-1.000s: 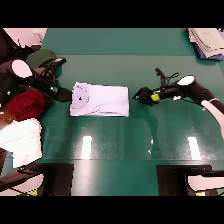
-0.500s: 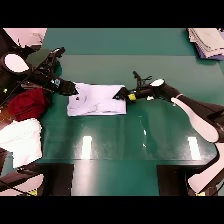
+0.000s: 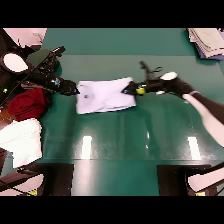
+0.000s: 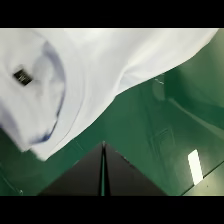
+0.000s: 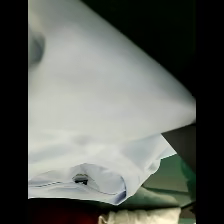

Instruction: Fold the shirts.

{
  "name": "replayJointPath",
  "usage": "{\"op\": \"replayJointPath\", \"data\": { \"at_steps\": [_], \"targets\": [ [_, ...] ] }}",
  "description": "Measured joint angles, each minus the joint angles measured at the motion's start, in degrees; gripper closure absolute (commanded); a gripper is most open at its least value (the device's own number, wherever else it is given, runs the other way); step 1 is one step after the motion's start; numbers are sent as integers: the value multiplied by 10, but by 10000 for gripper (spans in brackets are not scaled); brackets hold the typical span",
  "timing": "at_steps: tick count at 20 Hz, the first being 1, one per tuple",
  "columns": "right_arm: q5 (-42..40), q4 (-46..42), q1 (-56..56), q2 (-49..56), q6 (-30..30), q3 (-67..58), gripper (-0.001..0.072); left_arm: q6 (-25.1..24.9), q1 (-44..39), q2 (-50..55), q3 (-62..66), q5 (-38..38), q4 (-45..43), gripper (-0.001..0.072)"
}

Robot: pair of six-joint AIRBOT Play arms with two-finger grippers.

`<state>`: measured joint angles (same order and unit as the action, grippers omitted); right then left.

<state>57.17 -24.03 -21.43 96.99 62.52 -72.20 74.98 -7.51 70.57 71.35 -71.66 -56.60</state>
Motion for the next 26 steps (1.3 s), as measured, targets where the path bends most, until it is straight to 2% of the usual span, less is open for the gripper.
{"op": "replayJointPath", "data": {
  "at_steps": [3, 8, 13, 16, 20, 21, 22, 23, 26],
  "targets": [
    [-7, -28, 124, -90, -3, 90, 696, 1, 0, 0, 0, 6, 16, 683],
    [-30, -69, 411, -234, -5, 213, 697, 2, 0, 0, 0, 16, 49, 684],
    [-73, -90, 682, -324, -6, 286, 696, 21, 0, 0, 0, 32, 68, 684],
    [-77, -122, 776, -332, -5, 303, 697, 25, 0, 0, 0, 37, 76, 684],
    [-73, -170, 823, -340, 21, 310, 693, 27, 0, 0, 0, 37, 80, 684],
    [-72, -183, 830, -346, 27, 310, 570, 27, 0, 0, 0, 36, 80, 684],
    [-72, -200, 836, -353, 30, 308, 272, 27, 0, 0, 0, 36, 81, 684],
    [-72, -225, 841, -360, 31, 303, 165, 27, 0, 0, 0, 36, 81, 684],
    [-45, -350, 858, -378, 41, 265, 167, 27, 0, 0, 0, 35, 82, 684]
  ]
}}
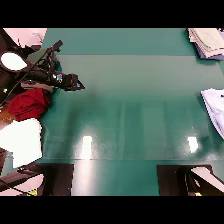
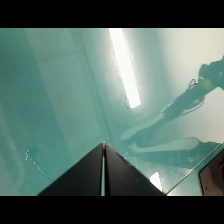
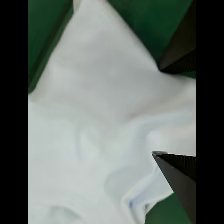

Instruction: Fold the shirts.

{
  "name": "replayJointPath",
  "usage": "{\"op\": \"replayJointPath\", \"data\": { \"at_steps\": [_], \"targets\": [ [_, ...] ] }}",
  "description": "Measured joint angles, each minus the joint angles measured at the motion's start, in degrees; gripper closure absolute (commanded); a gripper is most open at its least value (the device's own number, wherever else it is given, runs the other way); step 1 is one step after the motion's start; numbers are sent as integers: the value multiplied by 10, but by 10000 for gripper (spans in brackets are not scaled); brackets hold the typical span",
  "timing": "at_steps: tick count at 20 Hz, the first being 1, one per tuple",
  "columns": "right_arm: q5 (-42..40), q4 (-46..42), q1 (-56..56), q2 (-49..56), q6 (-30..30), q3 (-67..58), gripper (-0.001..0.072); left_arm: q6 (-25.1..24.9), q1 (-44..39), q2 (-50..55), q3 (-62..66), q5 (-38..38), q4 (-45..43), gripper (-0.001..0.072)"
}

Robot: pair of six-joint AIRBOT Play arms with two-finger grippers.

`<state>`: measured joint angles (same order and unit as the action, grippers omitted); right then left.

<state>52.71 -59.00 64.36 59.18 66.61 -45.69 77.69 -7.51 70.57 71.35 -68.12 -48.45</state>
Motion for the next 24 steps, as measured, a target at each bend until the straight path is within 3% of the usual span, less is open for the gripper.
{"op": "replayJointPath", "data": {
  "at_steps": [3, 7, 8, 9, 10, 19, 24],
  "targets": [
    [34, -99, 21, -15, 45, -53, 227, 0, 0, 0, 0, 0, 0, 683],
    [55, -62, -3, -39, 100, -99, 287, -2, 0, 0, 0, 3, 0, 683],
    [60, -40, -25, -45, 107, -103, 398, -2, 0, 0, 0, 3, 1, 683],
    [67, -21, -54, -52, 111, -107, 615, -2, 0, 0, 0, 3, 1, 683],
    [74, -8, -87, -58, 114, -109, 694, -2, 0, 0, 0, 3, 1, 683],
    [93, 35, -411, -100, 126, -116, 694, -1, 0, 0, 0, 2, 2, 683],
    [97, 38, -527, -105, 126, -116, 694, -1, 0, 0, 0, 2, 2, 683]
  ]
}}
